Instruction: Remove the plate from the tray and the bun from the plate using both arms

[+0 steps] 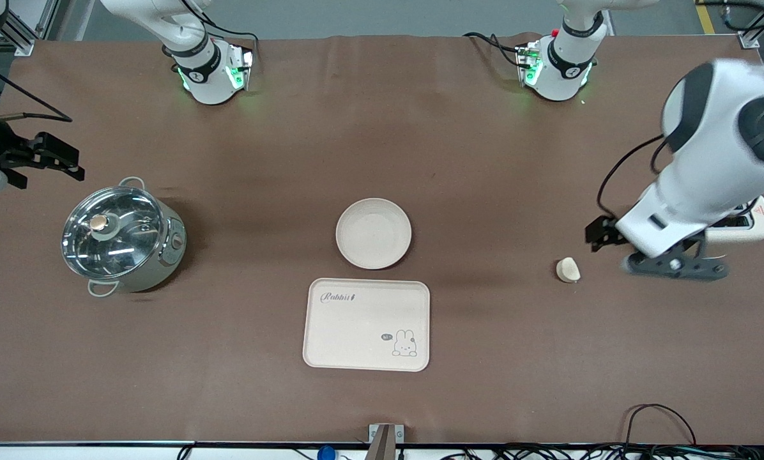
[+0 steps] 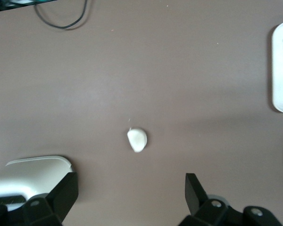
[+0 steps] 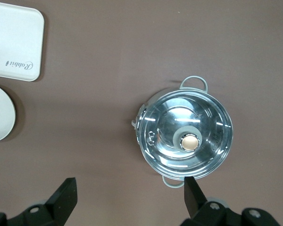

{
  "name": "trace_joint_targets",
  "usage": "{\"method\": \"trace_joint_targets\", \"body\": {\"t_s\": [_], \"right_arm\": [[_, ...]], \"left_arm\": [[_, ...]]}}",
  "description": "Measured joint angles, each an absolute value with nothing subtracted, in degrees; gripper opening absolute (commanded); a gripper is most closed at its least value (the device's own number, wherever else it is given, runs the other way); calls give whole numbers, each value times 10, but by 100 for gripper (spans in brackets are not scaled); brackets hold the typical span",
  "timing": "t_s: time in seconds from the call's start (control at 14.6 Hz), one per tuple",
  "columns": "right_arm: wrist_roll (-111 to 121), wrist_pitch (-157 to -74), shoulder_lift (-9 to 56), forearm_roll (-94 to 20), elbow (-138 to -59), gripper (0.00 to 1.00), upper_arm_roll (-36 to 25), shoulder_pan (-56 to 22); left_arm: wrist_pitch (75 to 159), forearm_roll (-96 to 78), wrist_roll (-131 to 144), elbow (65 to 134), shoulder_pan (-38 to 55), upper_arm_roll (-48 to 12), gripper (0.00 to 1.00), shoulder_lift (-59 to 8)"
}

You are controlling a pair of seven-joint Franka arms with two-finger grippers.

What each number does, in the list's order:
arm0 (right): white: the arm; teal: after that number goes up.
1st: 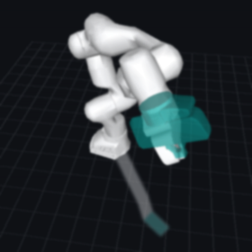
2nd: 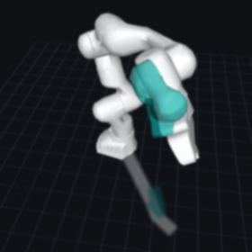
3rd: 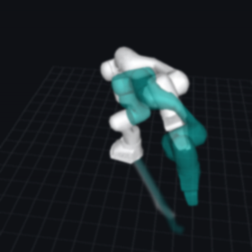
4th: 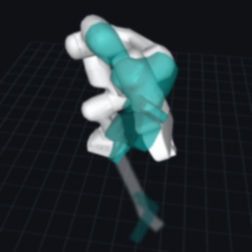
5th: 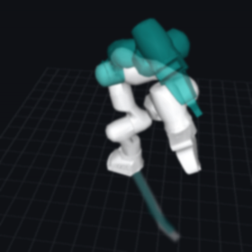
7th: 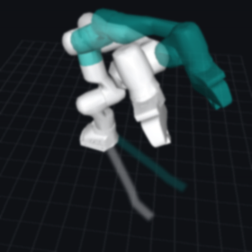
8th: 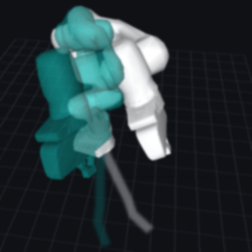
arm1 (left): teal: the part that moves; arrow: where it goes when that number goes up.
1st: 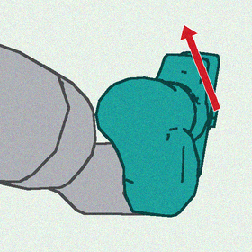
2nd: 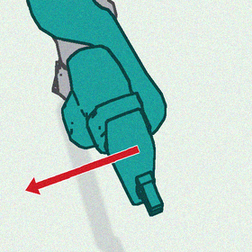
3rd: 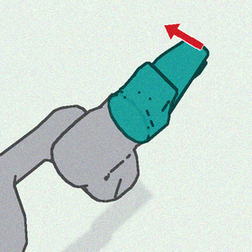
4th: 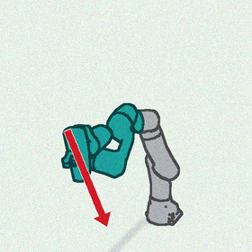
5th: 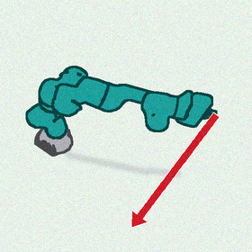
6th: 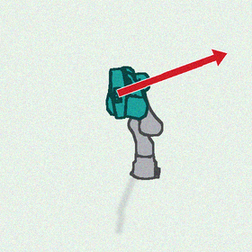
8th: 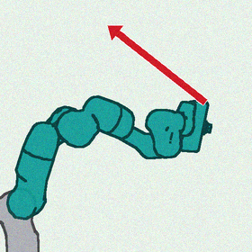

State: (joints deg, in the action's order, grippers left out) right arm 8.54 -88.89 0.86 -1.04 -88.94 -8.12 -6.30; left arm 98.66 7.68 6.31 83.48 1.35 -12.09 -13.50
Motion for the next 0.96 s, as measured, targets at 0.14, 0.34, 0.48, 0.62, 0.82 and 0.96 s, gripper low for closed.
{"method": "trace_joint_targets", "body": {"t_s": [0.14, 0.34, 0.48, 0.62, 0.82, 0.96], "right_arm": [[85, -885, 7, -10, -889, 100, -82, -52], [85, -883, 3, -11, -889, 100, -82, -41], [85, -882, 3, -11, -889, 100, -82, -39], [85, -882, 3, -11, -889, 100, -82, -39], [85, -881, 3, -11, -889, 100, -82, -39], [85, -878, 2, -11, -889, 100, -82, -39]], "left_arm": [[940, 61, 36, 834, 1, -113, 100, -96], [898, 49, 9, 854, 16, -60, 100, -28], [902, 49, 3, 895, 32, -33, 100, 21], [912, 49, 2, 927, 35, -28, 100, 49], [922, 46, 4, 921, 42, -29, 100, 43], [912, 34, 4, 898, 43, -29, 100, 29]]}}
